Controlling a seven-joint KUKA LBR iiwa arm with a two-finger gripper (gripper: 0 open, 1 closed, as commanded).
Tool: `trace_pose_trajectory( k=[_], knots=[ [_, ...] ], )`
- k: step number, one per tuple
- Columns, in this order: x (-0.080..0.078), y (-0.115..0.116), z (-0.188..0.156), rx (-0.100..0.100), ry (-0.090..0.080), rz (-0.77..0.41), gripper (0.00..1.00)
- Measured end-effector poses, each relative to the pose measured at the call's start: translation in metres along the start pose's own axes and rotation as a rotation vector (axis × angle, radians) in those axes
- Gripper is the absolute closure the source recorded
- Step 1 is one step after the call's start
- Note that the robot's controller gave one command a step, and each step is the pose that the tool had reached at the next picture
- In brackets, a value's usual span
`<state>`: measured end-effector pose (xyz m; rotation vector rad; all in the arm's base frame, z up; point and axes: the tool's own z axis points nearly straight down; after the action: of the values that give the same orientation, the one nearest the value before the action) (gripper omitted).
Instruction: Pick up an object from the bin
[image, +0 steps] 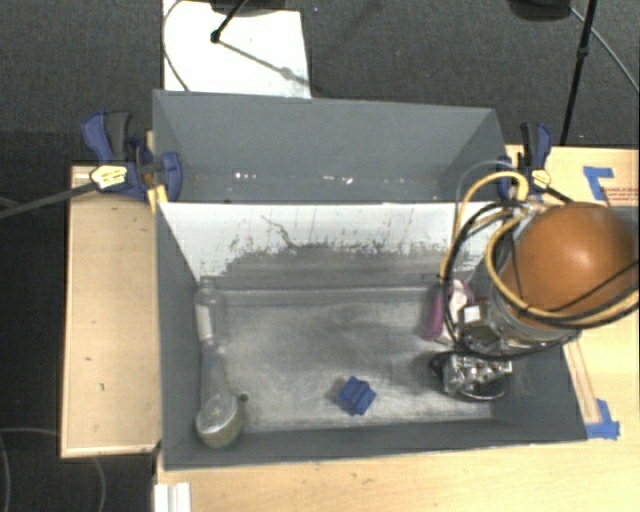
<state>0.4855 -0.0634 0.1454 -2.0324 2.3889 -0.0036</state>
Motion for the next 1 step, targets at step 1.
trace_pose_trajectory(
  k=[1],
  knots=[
    [0.0002, 0.0007, 0.0019, -0.004, 0.000, 0.001, 0.00]
  ],
)
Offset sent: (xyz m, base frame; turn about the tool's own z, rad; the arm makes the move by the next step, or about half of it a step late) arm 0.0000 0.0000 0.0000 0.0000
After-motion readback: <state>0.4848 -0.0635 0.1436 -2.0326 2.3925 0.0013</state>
